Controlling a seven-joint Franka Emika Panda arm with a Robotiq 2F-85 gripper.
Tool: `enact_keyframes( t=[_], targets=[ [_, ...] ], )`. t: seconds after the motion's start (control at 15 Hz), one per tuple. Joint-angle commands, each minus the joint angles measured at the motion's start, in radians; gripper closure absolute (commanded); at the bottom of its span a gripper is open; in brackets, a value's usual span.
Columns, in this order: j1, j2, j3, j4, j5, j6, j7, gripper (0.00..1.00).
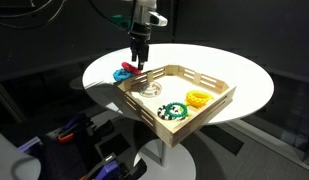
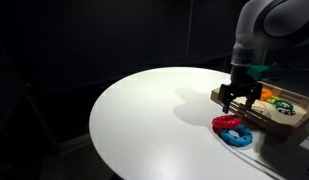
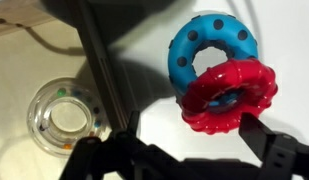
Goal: Put the pink ring on the table
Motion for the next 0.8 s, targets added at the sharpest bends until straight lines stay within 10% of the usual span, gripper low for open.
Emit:
enact_keyframes(
  t=[0.0, 0.73],
  targets=[
    [-0.009, -0.046, -0.018, 0.031, -0.064, -0.090, 0.040, 0.00],
    [-0.046, -0.206, -0.027, 0.103, -0.178, -0.359, -0.027, 0.00]
  ],
)
